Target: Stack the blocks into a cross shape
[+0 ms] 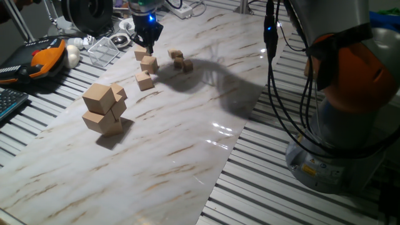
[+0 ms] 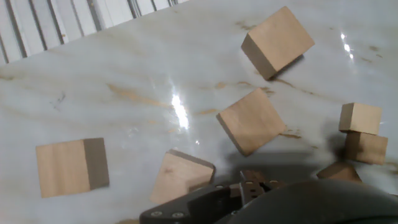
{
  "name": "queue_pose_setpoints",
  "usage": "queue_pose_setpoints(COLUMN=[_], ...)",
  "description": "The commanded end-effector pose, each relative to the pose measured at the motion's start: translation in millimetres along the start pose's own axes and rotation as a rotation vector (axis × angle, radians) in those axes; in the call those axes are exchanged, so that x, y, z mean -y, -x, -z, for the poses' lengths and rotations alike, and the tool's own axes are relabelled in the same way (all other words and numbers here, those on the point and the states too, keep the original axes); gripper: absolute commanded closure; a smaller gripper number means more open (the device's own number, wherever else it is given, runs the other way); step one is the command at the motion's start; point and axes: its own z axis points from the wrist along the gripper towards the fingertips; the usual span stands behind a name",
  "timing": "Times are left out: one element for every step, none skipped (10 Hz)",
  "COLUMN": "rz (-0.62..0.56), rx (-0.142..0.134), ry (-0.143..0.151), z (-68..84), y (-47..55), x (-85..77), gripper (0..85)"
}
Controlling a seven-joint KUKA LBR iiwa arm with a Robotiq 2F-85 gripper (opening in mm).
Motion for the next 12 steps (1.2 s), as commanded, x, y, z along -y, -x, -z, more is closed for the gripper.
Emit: queue_pose_setpoints(rz=[-0.007,-0.014,-0.018,-0.016,-0.012,-0.004,-0.004,-0.01,-0.023,-0.026,-0.023,-0.009], rx=[0.002,0.011,0.012,0.013,0.012,0.016,0.012,0.006,0.028,0.021,0.003,0.004], ry=[-0.005,-0.015,-0.017,-0.016,-0.015,-0.021,-0.023,-0.029,-0.05,-0.048,-0.033,-0.039], z=[-0.2,-0.7,-0.8,-0.1,1.3,2.0,3.6,3.5,6.7,6.9,6.7,7.4], y=[2.0,3.5,5.1,7.0,8.3,8.8,9.7,11.2,12.6,13.0,12.0,10.8], x=[1.7,2.8,4.7,7.3,8.9,8.4,7.2,2.7,1.6,3.9,7.4,10.0], gripper=[85.0,85.0,85.0,85.0,85.0,85.0,85.0,85.0,85.0,85.0,85.0,85.0])
